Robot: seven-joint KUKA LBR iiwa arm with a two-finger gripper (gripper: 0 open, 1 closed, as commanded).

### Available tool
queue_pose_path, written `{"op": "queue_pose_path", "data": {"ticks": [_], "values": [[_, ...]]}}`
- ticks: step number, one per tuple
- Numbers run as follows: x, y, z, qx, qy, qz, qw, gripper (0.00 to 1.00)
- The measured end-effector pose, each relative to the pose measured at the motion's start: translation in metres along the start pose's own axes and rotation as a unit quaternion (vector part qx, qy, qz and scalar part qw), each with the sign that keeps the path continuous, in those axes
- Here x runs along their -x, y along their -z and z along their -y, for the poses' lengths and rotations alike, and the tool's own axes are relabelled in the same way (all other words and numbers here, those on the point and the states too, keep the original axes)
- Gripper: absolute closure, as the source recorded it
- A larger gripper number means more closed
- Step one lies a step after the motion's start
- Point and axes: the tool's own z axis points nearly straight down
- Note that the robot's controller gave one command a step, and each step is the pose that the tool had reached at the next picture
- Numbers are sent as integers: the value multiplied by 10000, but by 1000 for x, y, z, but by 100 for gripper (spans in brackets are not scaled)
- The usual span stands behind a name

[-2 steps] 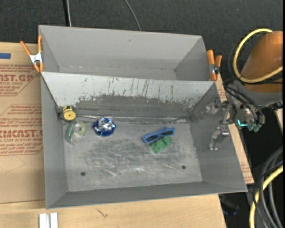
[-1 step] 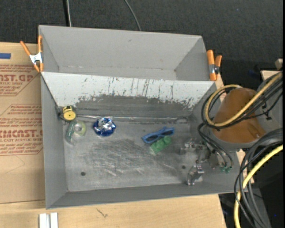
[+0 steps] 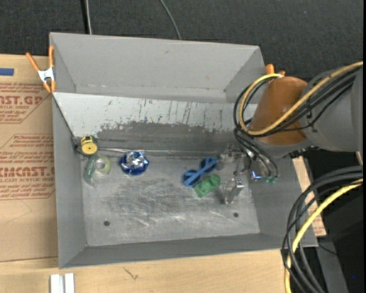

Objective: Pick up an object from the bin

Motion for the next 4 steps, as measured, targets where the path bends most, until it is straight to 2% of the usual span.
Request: {"op": "queue_pose_path", "data": {"ticks": [1, 2, 3, 4], "values": [[1, 0, 7, -17, 1123, 26, 9937, 0], [19, 8, -51, 18, 441, -19, 9990, 0], [19, 9, -49, 11, 432, -36, 9991, 100], [-1, 160, -52, 1, 266, 19, 9996, 100]]}}
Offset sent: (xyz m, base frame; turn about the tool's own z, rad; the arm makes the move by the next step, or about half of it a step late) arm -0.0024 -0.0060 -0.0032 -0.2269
